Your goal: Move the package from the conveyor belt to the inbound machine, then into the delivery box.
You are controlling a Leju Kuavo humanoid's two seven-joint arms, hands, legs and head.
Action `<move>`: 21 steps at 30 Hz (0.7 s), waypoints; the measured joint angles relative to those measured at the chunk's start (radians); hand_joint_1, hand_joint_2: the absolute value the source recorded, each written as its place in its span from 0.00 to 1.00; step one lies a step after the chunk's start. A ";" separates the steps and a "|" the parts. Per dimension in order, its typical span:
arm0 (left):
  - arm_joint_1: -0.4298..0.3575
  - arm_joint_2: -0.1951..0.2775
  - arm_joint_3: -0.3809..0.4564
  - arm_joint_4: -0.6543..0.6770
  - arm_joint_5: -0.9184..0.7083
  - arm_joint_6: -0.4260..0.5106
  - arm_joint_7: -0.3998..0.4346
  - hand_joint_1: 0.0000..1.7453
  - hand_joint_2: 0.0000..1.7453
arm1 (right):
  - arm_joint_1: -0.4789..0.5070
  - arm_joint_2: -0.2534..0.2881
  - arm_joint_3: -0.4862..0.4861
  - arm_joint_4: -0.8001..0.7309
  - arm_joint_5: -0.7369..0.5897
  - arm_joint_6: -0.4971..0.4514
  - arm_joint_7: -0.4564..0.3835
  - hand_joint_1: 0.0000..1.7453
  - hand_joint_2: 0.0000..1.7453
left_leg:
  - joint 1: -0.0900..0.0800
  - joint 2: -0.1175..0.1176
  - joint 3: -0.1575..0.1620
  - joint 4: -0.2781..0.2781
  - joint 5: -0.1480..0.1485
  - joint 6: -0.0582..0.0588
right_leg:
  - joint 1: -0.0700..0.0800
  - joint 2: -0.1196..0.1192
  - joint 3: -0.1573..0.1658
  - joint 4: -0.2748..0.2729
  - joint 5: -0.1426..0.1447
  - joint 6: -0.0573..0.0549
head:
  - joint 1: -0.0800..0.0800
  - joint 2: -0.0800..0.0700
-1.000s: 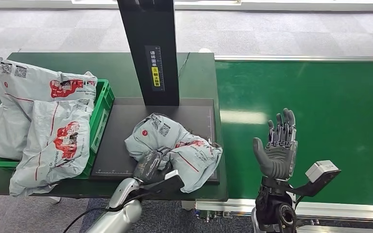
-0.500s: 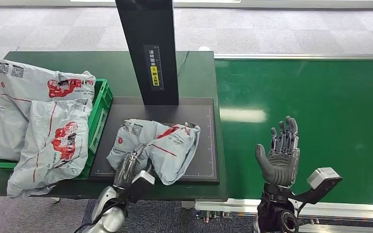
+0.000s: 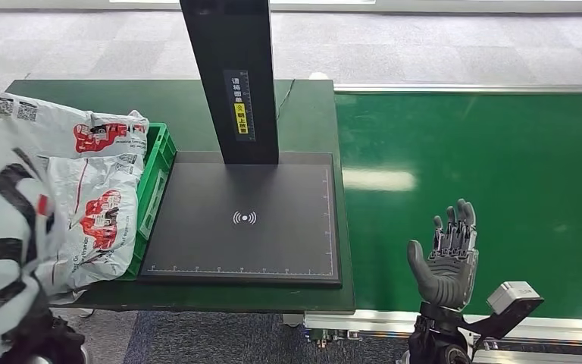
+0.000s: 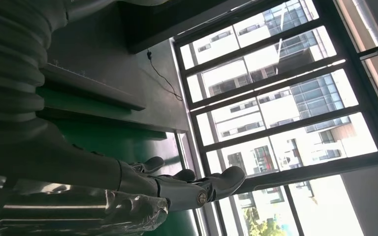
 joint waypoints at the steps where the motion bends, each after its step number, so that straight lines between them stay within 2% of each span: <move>1: -0.019 0.004 0.031 -0.012 0.026 -0.011 0.012 1.00 1.00 | 0.001 0.000 -0.001 -0.001 0.000 0.000 0.000 0.00 1.00 | 0.000 0.000 0.001 0.000 0.000 0.000 | 0.000 0.000 0.000 0.000 0.000 0.000 | 0.000 0.000; 4: -0.100 0.021 0.121 -0.020 0.092 -0.059 0.077 1.00 1.00 | 0.003 0.001 -0.001 -0.004 0.001 -0.001 0.005 0.00 1.00 | 0.000 0.000 0.002 0.000 0.001 0.000 | 0.000 0.000 0.001 0.000 0.000 0.000 | 0.000 0.000; 9: -0.279 0.083 0.231 0.045 0.135 -0.186 0.257 1.00 1.00 | 0.008 0.003 -0.002 -0.015 0.004 -0.005 0.018 0.00 1.00 | 0.000 0.000 0.003 0.000 0.001 0.000 | 0.000 0.000 0.002 0.000 0.001 -0.001 | 0.000 0.000; 15: -0.441 0.181 0.276 0.234 -0.028 -0.260 0.388 1.00 1.00 | 0.027 0.004 -0.003 -0.028 0.008 -0.006 0.023 0.00 1.00 | 0.000 0.000 0.006 0.000 0.002 0.000 | 0.000 0.001 0.000 0.001 0.001 -0.001 | 0.000 0.000; 18: -0.522 0.250 0.282 0.387 -0.127 -0.316 0.456 1.00 1.00 | 0.041 0.006 -0.007 -0.040 0.011 -0.004 0.028 0.00 1.00 | 0.001 0.001 0.008 0.000 0.002 0.000 | 0.001 0.002 0.000 0.001 0.002 -0.002 | 0.000 0.000; 21: -0.610 0.317 0.281 0.568 -0.273 -0.324 0.518 1.00 1.00 | 0.058 0.014 -0.019 -0.058 0.021 0.006 0.034 0.00 1.00 | 0.001 0.002 0.008 0.000 0.002 -0.001 | 0.001 0.003 -0.001 0.001 0.002 -0.002 | 0.000 0.000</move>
